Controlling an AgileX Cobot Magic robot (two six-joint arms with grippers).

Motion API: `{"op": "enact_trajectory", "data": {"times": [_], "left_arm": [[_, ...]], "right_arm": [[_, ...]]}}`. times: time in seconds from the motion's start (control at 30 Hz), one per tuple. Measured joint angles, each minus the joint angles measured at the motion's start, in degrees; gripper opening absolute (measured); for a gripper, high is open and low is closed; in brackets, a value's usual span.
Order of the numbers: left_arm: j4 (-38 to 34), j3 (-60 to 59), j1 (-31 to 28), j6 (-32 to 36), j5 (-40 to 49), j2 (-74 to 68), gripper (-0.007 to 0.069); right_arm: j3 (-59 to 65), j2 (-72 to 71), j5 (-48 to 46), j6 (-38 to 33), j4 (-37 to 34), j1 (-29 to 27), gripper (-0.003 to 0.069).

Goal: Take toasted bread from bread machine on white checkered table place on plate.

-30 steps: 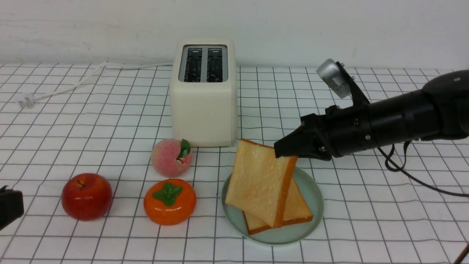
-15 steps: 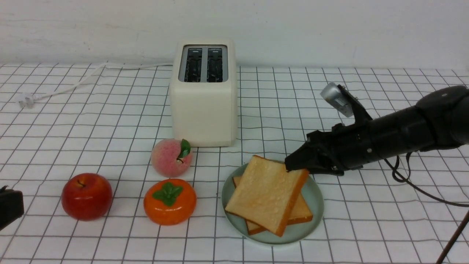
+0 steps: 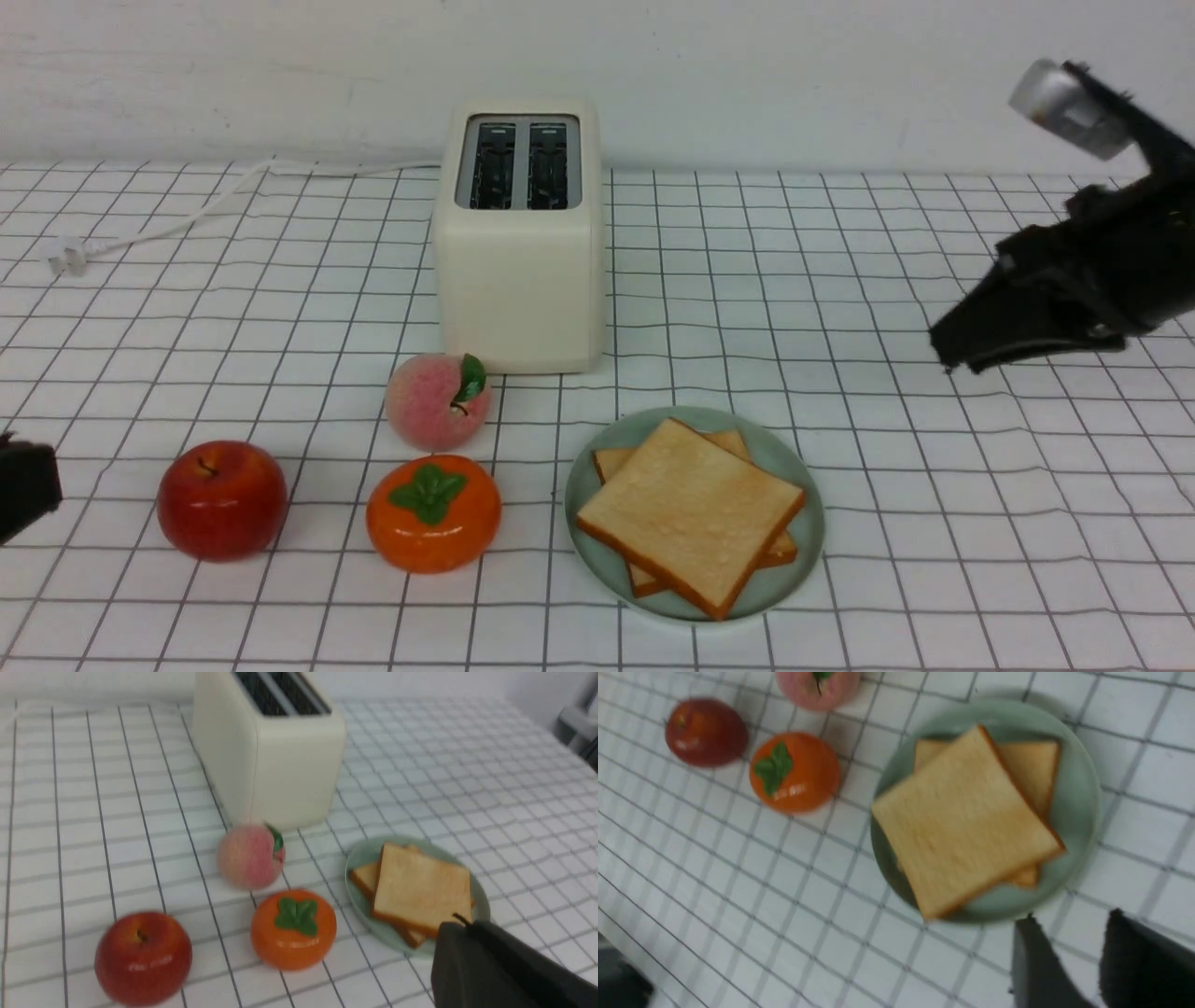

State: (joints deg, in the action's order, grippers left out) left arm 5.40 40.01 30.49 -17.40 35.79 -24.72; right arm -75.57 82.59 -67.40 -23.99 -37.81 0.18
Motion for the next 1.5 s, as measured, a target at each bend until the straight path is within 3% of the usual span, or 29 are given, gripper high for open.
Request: {"op": "enact_trajectory", "data": {"times": [0.17, 0.43, 0.67, 0.87, 1.0, 1.17, 1.5], "left_arm": [[2.7, -0.2, 0.0, -1.4, -4.0, 0.2, -0.0013], [2.9, -11.5, 0.0, -5.7, -15.2, 11.9, -0.0013], [3.1, -25.7, 0.0, -7.4, -27.8, 19.4, -0.0013], [3.1, -31.1, 0.0, -7.5, -32.0, 19.4, -0.0013], [3.2, -32.2, 0.0, -7.5, -30.0, 19.4, -0.0013], [3.2, -32.2, 0.0, -7.5, -26.1, 19.4, -0.0013], [3.2, -32.2, 0.0, -7.6, -22.5, 19.4, -0.0013]], "right_arm": [[4.5, -18.8, -3.2, 6.6, 11.3, 1.3, -0.0008], [19.0, -51.0, -3.3, 11.5, 19.5, 1.3, -0.0008], [34.6, -71.3, 4.8, 21.6, 25.5, 1.3, -0.0006], [46.5, -73.5, 20.7, 24.0, 22.9, 1.3, -0.0002], [54.7, -73.5, 38.1, 24.0, 17.3, 1.3, 0.0005], [62.5, -73.5, 50.7, 24.0, 15.5, 1.4, 0.0014], [73.7, -73.5, 53.2, 25.0, 14.4, 1.6, 0.0023]]}}
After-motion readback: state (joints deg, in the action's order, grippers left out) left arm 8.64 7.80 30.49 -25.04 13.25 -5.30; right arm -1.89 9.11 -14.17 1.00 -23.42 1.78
